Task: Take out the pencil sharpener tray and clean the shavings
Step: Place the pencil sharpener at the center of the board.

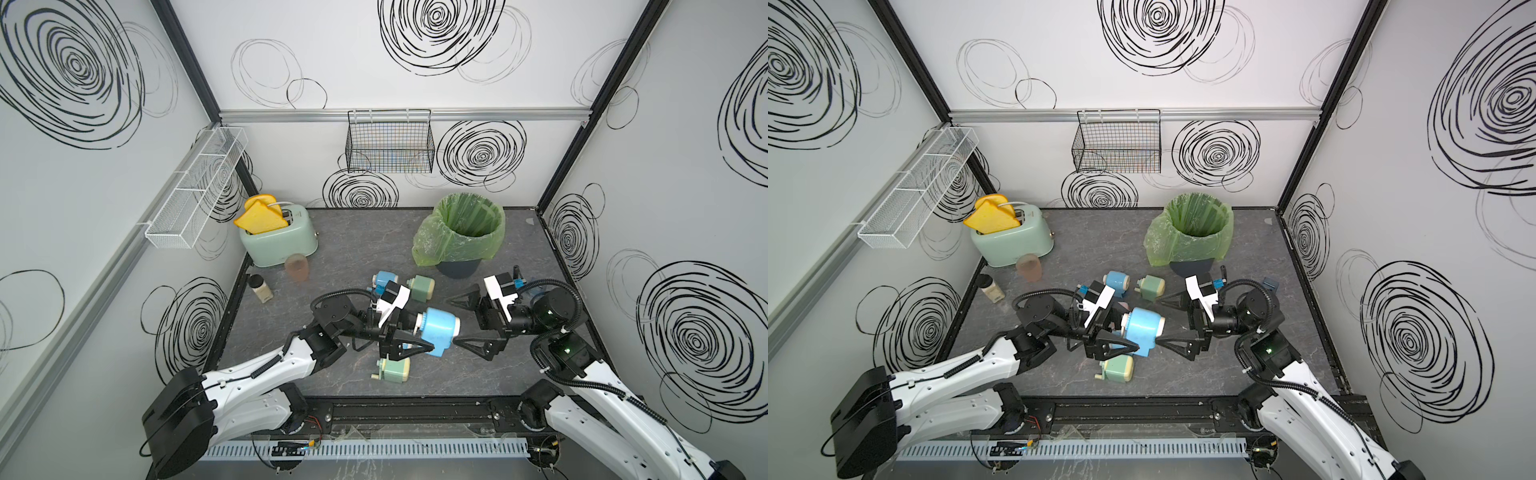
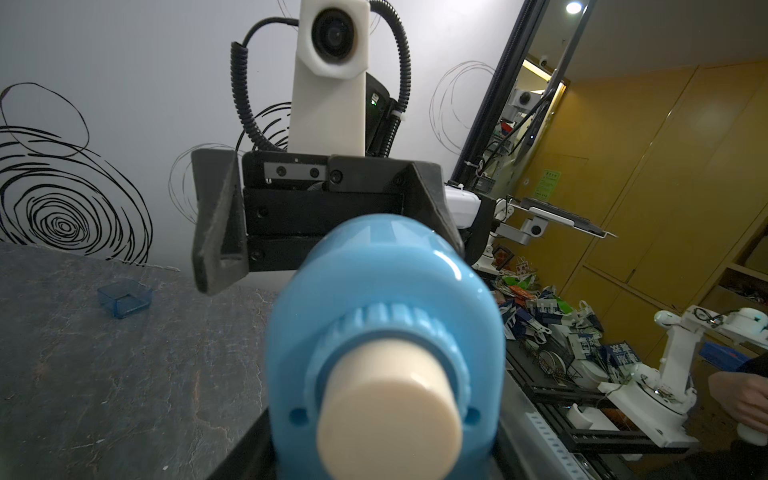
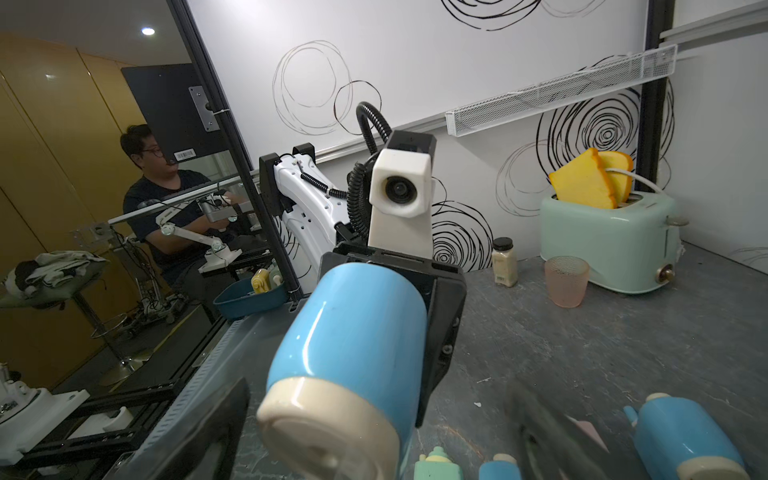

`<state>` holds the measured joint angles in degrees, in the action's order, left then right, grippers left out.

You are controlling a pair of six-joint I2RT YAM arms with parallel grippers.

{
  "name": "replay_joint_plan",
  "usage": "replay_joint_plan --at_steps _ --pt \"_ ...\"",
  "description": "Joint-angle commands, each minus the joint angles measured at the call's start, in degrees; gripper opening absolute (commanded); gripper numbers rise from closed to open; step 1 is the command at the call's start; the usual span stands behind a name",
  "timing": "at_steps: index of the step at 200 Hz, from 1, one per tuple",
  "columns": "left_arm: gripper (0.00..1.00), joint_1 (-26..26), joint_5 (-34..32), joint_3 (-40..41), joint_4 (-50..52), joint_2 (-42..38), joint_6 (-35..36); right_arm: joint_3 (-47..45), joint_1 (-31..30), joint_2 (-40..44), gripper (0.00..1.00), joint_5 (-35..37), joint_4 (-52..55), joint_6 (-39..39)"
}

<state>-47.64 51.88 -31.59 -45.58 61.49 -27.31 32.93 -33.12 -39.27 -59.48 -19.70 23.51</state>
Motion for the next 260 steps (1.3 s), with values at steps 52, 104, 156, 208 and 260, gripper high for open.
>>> replay_joint_plan --at_steps 52,104,156,208,260 --pt "0.27 -0.5 -2.6 -2.0 2.5 -1.9 5.9 2.3 -8.1 -3.3 0.84 9.1 -0.1 -1.4" --pt "0.33 -0.4 -6.0 -1.6 4.8 -4.1 7.1 3.9 -8.0 -3.8 0.51 12.4 4.1 -2.4" --pt "0.97 2.9 -14.6 -1.2 7.4 -6.4 3.7 1.2 0.3 -3.3 0.38 17.3 7.7 -3.6" --pt "0.97 18.4 -15.2 -5.7 18.9 -11.6 -3.1 -2.5 18.0 2.0 0.38 34.1 24.1 -3.9" --pt "0.97 21.2 -14.9 -4.4 22.1 -16.1 -1.4 -8.0 22.4 -1.9 0.37 59.8 24.6 1.3"
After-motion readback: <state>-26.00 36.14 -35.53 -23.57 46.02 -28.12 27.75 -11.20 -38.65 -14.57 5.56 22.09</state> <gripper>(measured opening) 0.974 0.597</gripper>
